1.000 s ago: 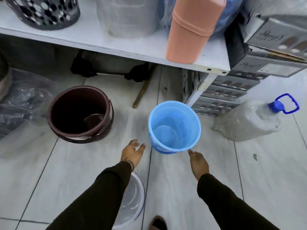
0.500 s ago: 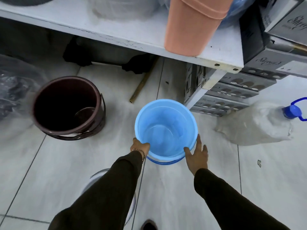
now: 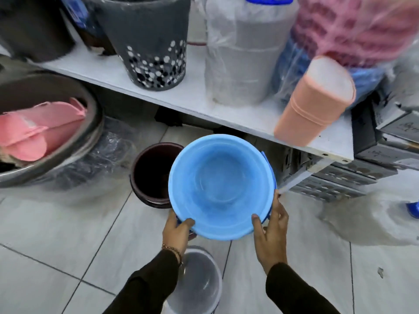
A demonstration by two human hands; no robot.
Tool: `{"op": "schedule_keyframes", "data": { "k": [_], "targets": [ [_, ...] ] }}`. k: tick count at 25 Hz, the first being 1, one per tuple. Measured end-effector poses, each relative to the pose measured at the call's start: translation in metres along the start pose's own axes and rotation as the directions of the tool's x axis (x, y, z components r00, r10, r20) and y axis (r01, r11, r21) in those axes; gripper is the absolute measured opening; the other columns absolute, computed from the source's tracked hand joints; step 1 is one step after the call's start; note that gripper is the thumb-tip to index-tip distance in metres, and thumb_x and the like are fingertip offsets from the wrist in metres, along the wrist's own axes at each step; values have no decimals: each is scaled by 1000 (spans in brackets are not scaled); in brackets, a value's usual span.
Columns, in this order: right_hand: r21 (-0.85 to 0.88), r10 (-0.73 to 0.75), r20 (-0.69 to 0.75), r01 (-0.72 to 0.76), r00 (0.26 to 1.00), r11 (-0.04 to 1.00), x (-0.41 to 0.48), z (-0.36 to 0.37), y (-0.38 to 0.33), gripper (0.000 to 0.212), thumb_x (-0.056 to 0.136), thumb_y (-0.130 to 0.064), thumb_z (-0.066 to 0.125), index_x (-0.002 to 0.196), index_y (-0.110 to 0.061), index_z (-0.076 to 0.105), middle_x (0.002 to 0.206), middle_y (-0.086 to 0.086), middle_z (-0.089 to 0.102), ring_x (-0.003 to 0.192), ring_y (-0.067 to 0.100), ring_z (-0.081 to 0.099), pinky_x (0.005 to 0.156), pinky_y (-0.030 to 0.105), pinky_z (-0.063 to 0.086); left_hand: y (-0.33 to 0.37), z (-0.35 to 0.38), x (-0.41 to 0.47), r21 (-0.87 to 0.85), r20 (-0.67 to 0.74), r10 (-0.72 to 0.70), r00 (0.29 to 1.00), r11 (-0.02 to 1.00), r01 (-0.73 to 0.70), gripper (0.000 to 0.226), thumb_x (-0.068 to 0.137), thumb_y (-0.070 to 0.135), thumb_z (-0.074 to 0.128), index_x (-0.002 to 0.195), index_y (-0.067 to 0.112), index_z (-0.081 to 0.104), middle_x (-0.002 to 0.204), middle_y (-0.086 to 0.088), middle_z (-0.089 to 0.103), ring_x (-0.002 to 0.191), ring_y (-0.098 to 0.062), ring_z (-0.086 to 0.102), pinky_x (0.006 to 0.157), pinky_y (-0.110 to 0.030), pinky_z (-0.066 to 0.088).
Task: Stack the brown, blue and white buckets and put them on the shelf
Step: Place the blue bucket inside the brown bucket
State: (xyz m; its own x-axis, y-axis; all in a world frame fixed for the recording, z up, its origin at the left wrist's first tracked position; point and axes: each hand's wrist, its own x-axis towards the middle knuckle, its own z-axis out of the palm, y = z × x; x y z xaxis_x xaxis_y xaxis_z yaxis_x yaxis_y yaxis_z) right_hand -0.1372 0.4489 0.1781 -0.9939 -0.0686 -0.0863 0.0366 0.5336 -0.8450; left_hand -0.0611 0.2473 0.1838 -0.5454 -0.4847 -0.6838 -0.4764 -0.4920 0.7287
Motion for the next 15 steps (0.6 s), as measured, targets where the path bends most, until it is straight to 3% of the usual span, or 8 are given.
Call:
{"op": "schedule_keyframes", "data": {
  "k": [3,7,12,15],
  "targets": [
    [-5,-40,81,41,996,999,4,43,-60,77,90,-32,52,153,-44,10,149,1,33,136,20,31,112,34,29,47,-53,-3,-59,-72,16,997,998,-20,44,89,-5,52,121,25,47,121,-10,59,107,-41,61,90,-51,53],
    [-62,-10,218,24,976,998,21,117,-107,77,90,-33,47,152,-48,4,150,7,32,135,24,29,104,27,19,78,-111,40,-112,-150,-68,986,992,51,48,87,-7,52,125,23,47,118,-11,57,98,-40,60,86,-52,53],
    [-254,104,256,-37,961,966,54,203,-95,75,94,-36,47,151,-49,0,149,8,28,124,36,38,105,42,36,78,-152,128,-70,-145,-190,971,981,181,39,83,-6,52,113,19,50,97,-11,57,78,-38,59,66,-42,55],
    [-269,224,238,-158,945,950,76,240,-77,74,94,-29,51,153,-40,8,147,11,27,104,33,55,97,38,46,77,-152,172,-66,-124,-242,962,970,235,40,81,-9,50,117,10,49,90,-12,53,64,-30,52,52,-30,47]
  ]
}}
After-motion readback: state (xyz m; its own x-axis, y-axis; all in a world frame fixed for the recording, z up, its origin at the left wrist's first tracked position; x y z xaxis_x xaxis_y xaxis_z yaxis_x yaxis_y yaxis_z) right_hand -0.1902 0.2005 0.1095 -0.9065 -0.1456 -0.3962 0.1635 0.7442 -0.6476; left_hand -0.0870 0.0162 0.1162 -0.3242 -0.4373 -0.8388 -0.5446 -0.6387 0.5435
